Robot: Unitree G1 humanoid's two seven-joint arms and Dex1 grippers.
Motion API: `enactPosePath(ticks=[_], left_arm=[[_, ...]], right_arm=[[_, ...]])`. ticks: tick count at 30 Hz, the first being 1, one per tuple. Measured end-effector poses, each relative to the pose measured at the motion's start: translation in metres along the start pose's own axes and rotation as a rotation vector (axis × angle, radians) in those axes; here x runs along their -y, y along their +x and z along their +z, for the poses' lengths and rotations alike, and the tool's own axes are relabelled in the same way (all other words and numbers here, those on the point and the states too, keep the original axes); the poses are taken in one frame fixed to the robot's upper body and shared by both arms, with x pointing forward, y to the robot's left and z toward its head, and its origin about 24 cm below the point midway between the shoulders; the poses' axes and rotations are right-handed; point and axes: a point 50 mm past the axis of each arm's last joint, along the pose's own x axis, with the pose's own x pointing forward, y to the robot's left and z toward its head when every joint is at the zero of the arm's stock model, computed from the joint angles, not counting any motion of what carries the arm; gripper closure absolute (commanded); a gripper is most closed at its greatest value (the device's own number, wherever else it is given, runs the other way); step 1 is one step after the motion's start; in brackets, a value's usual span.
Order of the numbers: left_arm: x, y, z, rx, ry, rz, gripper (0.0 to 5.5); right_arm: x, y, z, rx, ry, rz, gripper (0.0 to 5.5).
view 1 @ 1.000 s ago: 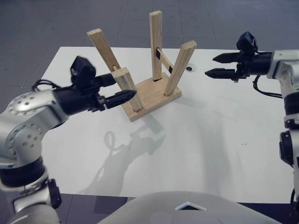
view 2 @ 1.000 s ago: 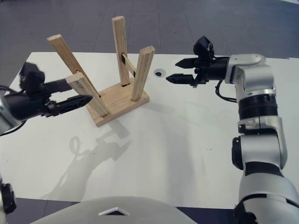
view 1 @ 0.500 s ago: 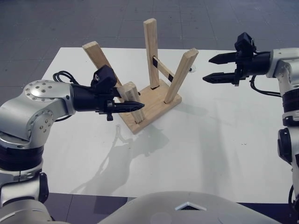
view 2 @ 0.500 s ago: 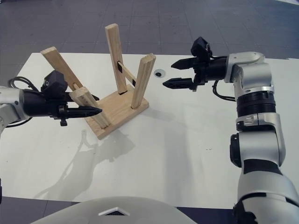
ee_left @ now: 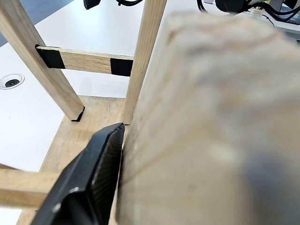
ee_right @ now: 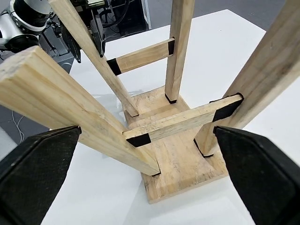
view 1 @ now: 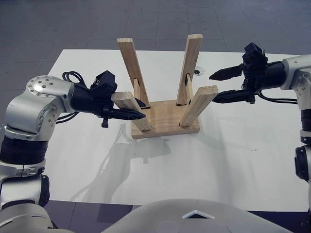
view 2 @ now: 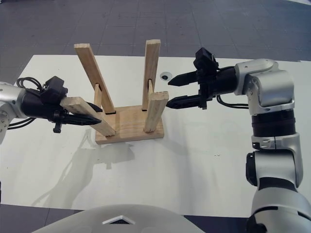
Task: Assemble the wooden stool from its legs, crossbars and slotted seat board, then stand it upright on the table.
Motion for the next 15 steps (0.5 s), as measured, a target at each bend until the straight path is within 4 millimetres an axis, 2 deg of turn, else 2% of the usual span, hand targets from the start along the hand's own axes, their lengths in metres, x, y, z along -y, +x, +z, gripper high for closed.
enactPosePath(ticks=[3,9,15], left_arm=[[-0.002,0.003,0.0,0.0,0.014,-0.002,3.78],[-0.002,0.003,0.001,-0.004,0.033,0.001,3.78],[0.0,0.004,0.0,-0.003,0.04,0.004,3.78]], right_arm=[[-0.014,0.001,-0.008,-0.052,-0.006,0.112,0.28],[-0.02,-0.008,-0.029,-0.119,0.02,0.117,0.28],[-0.025,0.018,-0.023,-0.027,-0.02,0.049,0.28]])
